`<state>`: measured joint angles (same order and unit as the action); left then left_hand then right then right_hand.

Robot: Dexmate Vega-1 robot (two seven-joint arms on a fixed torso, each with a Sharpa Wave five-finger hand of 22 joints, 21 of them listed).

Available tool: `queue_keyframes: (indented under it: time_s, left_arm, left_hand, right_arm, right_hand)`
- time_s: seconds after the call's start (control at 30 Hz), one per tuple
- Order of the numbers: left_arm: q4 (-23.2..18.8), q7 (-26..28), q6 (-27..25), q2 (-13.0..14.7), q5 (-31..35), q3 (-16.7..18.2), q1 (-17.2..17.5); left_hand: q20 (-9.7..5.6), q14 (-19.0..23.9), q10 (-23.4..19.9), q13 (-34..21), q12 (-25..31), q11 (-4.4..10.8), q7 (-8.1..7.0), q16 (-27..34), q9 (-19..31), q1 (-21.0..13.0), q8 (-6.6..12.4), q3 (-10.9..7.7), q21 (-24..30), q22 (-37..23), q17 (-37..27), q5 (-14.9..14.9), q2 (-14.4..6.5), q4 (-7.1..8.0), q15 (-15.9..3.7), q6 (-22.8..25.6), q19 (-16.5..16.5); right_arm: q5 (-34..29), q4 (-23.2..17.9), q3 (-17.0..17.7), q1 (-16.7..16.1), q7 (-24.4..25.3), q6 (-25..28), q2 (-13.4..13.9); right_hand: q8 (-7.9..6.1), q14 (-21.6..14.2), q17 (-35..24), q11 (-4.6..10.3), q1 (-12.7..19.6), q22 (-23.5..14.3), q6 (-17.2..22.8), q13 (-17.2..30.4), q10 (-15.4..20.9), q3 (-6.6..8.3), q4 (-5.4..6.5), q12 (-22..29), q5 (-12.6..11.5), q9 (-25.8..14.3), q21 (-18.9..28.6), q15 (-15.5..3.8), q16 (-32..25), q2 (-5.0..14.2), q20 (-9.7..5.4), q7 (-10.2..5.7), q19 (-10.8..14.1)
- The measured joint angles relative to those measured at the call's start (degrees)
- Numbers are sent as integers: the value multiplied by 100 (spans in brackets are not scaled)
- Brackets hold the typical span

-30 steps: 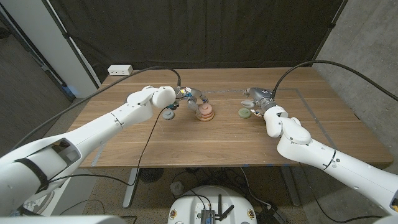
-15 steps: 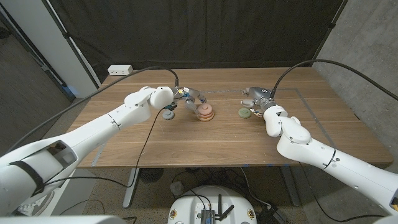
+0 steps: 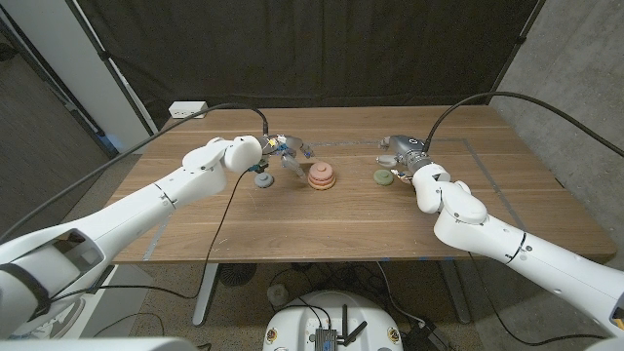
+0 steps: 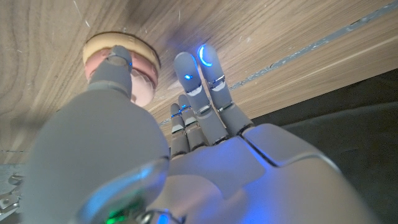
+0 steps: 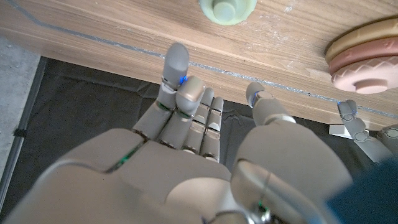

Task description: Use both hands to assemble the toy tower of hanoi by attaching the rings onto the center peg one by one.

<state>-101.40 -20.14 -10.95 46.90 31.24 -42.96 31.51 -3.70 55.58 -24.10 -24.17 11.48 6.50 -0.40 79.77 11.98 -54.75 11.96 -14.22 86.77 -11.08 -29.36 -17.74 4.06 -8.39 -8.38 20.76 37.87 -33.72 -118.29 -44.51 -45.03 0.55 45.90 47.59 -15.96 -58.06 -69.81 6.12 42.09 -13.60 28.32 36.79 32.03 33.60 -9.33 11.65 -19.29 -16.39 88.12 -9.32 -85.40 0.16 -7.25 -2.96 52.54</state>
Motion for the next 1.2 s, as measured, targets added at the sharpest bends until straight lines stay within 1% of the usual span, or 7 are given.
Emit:
queue_keyframes:
  time_s: [0.37, 0.4, 0.6, 0.8, 0.87, 0.9, 1.2]
  left_arm:
    - [-464, 287, -244, 331, -153, 418, 551]
    - [-478, 455, -374, 341, -234, 431, 597]
    - [-691, 693, -552, 472, -331, 632, 901]
    - [-851, 991, -812, 546, -427, 744, 1155]
    - [-851, 1096, -918, 546, -463, 744, 1155]
    - [-958, 1146, -966, 589, -479, 812, 1314]
    - [-1260, 1542, -1335, 720, -620, 1043, 1728]
  left_hand:
    - [2, 73, -201, 28, 87, 24, 0, 34, 1, -54, 88, -24, 33, 0, -6, 0, -54, -24, -11, 205, 44]
    - [2, 73, -201, 28, 87, 24, 0, 34, 1, -54, 88, -25, 33, 0, -6, 0, -54, -24, -11, 205, 44]
    - [2, 73, -376, 27, 124, 55, -10, 55, 1, -24, 97, -25, 33, 1, -10, -19, -84, -24, -11, 341, 106]
    - [2, 104, -425, 27, 133, 73, -26, 77, 1, -54, 120, -24, 56, 1, -10, -28, -114, -24, -42, 384, 106]
    - [-20, 124, -468, 27, 133, 85, -1, 80, 1, -54, 120, -24, 56, 1, -10, -28, -114, -24, -22, 411, 129]
    - [-28, 124, -468, 27, 133, 85, -1, 98, 1, -54, 120, -25, 56, 1, -10, -28, -114, -24, -22, 411, 137]
    - [1, 155, -502, 10, 133, 113, -30, 119, 1, -84, 120, -26, 55, 2, -10, -50, -144, -25, -53, 440, 167]
  right_arm:
    - [28, 31, 47, -27, 57, -89, -21]
    - [29, 32, 57, -38, 58, -92, -21]
    - [37, 18, 71, -62, 67, -138, -5]
    - [46, -6, 103, -89, 69, -195, 34]
    - [46, -10, 126, -99, 69, -195, 51]
    - [55, -10, 133, -103, 72, -233, 57]
    - [112, 9, 222, -135, 104, -385, 89]
  right_hand:
    - [0, 0, 0, -19, 0, 0, 0, 0, -19, 7, -7, 0, 0, -22, 0, 0, 0, 0, 0, 0, 0]
    - [0, 0, -6, -19, 0, 0, 0, -1, -19, 7, -7, 0, 0, -26, 0, 0, 0, 0, 0, 0, 0]
    - [0, 0, 27, -18, 0, 0, -20, -1, -19, 7, -7, 0, 0, -26, 0, 0, 1, 0, 0, -20, 0]
    - [0, 0, 19, 96, 0, 0, -40, -1, -10, 7, -7, 1, 0, -26, 0, 0, 1, 0, 0, -41, 0]
    - [0, 0, 17, 96, 0, 0, -40, -1, -10, 7, -7, 1, 0, -25, 0, 0, 1, 0, 0, -41, 0]
    - [0, 0, 17, 96, 0, 0, -40, -1, -10, 7, -7, 1, 0, -25, 0, 0, 1, 0, 0, -41, 0]
    - [0, 0, -10, 96, 0, 0, -40, -1, -10, 7, -7, 1, 0, -25, 0, 0, 1, 0, 0, -41, 0]
